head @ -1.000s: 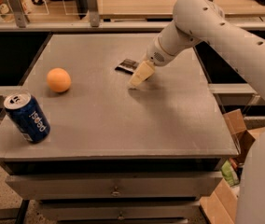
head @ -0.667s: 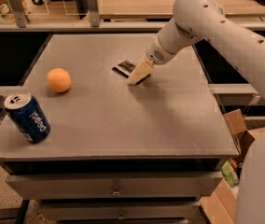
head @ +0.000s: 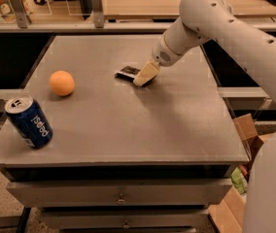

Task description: Move rxbar chocolate near pepsi can

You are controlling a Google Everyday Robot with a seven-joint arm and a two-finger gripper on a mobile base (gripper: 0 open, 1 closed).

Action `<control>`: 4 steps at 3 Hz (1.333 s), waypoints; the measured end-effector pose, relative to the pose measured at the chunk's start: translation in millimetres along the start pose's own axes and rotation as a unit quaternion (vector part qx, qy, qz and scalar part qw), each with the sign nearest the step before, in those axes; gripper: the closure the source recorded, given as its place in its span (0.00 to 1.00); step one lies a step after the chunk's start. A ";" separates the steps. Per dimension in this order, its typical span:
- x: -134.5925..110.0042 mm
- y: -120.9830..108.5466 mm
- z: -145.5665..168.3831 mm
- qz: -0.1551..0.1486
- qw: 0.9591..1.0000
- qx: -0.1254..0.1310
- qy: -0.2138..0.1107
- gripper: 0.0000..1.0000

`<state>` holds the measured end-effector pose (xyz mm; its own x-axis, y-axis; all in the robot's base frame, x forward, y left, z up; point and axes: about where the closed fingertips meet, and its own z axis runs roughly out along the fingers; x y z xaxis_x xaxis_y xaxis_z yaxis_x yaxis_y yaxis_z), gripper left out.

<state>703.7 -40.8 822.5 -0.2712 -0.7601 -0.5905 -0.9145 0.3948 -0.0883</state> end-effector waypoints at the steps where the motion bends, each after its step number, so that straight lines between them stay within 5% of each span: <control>1: -2.5 17.9 -13.1 -0.014 1.000 -0.015 -0.010 1.00; 3: -31.6 102.7 -60.8 -0.106 0.992 -0.043 -0.044 1.00; 4: -49.0 152.8 -60.3 -0.171 0.981 -0.076 -0.045 1.00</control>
Offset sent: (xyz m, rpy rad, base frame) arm -0.1135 0.0252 0.0760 0.0409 -0.1084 0.2223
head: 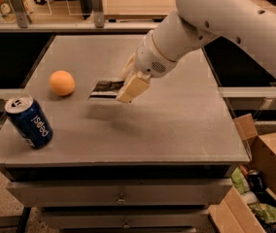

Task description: Move rxbar chocolate near pepsi can

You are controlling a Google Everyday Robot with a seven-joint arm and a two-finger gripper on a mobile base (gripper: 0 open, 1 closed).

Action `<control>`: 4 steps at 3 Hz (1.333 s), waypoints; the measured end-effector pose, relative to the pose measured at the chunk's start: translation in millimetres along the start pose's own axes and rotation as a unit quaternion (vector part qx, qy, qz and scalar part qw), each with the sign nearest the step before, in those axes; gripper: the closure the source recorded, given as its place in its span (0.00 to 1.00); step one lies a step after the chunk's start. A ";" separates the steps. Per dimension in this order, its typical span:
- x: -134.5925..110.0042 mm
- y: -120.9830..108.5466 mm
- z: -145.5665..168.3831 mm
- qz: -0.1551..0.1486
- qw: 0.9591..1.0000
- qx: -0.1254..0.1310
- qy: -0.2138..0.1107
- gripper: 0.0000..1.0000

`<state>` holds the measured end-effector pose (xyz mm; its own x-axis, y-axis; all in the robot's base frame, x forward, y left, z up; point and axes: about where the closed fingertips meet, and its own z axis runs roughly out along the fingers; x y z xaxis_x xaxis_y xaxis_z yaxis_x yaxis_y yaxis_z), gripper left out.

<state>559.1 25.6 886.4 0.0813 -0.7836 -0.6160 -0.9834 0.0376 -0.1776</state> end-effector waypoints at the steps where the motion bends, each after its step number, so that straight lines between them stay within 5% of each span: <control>1: -24.1 26.3 19.9 -0.052 0.998 -0.030 -0.001 1.00; 2: -46.7 46.3 38.8 -0.098 0.994 -0.054 -0.008 1.00; 4: -59.6 64.9 63.9 -0.131 0.988 -0.079 -0.010 0.60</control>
Offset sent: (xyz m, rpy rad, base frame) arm -0.0635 0.0953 -0.0134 -0.0285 -0.0642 0.3374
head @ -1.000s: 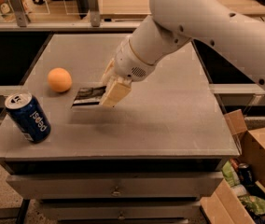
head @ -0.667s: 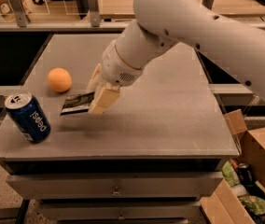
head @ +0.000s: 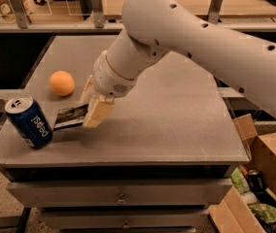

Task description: Move rxbar chocolate near pepsi can

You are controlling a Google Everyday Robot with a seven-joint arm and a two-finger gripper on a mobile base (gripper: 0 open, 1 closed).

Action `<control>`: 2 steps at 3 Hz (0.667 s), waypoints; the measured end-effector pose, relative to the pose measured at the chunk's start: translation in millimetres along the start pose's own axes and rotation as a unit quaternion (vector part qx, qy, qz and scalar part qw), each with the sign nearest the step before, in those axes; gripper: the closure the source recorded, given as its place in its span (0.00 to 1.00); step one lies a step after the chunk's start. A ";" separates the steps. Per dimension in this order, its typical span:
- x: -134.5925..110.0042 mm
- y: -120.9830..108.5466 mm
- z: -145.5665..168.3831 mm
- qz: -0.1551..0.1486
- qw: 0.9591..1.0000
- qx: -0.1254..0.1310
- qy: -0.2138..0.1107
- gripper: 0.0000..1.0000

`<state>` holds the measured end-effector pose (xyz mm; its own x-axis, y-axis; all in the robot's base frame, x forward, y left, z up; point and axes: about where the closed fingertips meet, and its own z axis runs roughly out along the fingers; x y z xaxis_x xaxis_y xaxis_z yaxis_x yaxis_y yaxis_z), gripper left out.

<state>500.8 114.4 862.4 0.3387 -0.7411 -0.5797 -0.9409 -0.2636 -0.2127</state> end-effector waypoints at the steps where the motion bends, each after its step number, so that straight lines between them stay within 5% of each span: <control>1: -2.5 3.0 9.2 -0.003 1.000 -0.010 -0.004 0.36; 2: -3.2 5.0 14.6 -0.005 1.000 -0.015 -0.004 0.13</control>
Offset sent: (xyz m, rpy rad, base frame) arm -0.0061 0.0116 -0.0153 -0.0036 0.0251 0.0314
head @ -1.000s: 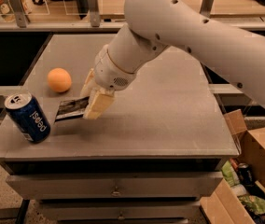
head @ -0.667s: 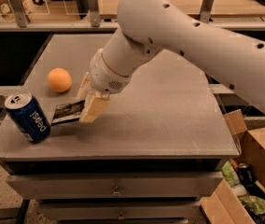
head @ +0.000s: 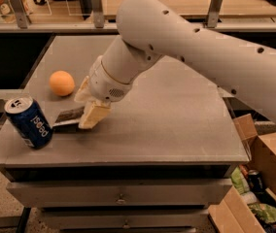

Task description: Move rxbar chocolate near pepsi can

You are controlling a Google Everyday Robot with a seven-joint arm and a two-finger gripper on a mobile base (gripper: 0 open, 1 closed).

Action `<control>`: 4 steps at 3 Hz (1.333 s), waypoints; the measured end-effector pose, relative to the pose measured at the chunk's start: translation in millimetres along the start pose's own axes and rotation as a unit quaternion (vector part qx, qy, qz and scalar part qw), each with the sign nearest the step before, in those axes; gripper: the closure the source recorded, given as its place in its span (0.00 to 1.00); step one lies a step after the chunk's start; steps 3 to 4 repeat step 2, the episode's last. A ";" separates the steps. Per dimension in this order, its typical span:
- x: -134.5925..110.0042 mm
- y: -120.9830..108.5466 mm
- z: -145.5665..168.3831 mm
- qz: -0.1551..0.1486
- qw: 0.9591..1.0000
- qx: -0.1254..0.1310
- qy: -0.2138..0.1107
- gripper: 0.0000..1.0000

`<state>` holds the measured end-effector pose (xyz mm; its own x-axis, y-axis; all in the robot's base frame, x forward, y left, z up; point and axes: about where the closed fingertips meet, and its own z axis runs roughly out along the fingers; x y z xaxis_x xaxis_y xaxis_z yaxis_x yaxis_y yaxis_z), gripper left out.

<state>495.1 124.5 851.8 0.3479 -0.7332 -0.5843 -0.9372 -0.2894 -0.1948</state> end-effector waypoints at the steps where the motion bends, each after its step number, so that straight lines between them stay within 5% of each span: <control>1: -0.4 1.5 2.2 -0.003 1.000 -0.008 -0.001 0.00; 4: -0.5 1.5 2.3 -0.003 1.000 -0.008 -0.001 0.00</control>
Offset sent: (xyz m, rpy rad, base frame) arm -0.0014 0.0011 -0.0015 -0.0021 0.0071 0.0116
